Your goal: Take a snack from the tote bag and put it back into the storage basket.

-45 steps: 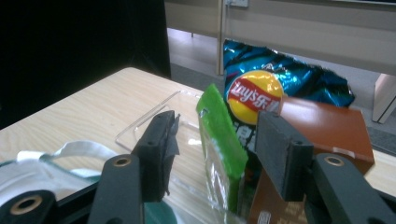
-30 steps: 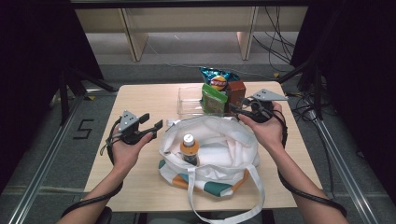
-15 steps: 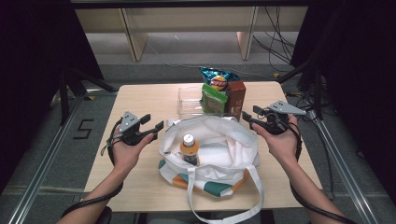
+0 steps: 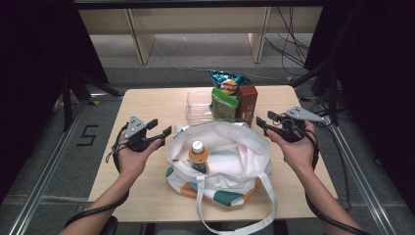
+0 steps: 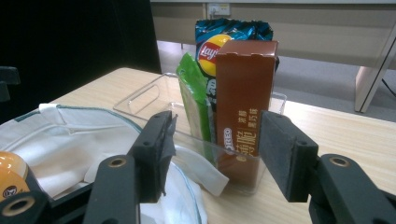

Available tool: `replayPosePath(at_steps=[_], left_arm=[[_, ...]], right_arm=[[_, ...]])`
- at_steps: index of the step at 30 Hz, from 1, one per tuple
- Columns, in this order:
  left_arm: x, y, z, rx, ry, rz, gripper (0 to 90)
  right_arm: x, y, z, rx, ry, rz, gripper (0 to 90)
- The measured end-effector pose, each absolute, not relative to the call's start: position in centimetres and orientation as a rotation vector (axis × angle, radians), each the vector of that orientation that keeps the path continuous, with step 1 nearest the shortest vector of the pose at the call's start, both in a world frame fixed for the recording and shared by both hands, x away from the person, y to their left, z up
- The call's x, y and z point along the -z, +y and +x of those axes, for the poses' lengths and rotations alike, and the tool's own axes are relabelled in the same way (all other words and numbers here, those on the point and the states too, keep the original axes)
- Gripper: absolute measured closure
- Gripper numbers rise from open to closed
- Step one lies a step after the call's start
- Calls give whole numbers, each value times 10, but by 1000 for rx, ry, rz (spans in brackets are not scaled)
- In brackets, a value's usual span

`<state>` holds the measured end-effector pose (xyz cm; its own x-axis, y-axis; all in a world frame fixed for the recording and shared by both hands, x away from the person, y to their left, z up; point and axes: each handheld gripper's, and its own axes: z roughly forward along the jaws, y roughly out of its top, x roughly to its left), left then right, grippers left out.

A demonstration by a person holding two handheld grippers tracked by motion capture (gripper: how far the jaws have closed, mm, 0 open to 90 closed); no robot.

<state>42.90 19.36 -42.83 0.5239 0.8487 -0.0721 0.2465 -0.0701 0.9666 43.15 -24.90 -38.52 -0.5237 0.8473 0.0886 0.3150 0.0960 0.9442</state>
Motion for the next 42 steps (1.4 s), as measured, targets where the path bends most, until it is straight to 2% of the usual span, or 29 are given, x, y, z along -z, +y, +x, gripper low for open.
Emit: replayPosePath(at_steps=[21, 42], left_arm=[[424, 190, 427, -643, 945, 1598, 347], [420, 187, 420, -630, 911, 1588, 367]], right_arm=[[402, -275, 400, -1382, 1858, 1175, 458], [410, -278, 401, -1374, 1825, 1187, 453]])
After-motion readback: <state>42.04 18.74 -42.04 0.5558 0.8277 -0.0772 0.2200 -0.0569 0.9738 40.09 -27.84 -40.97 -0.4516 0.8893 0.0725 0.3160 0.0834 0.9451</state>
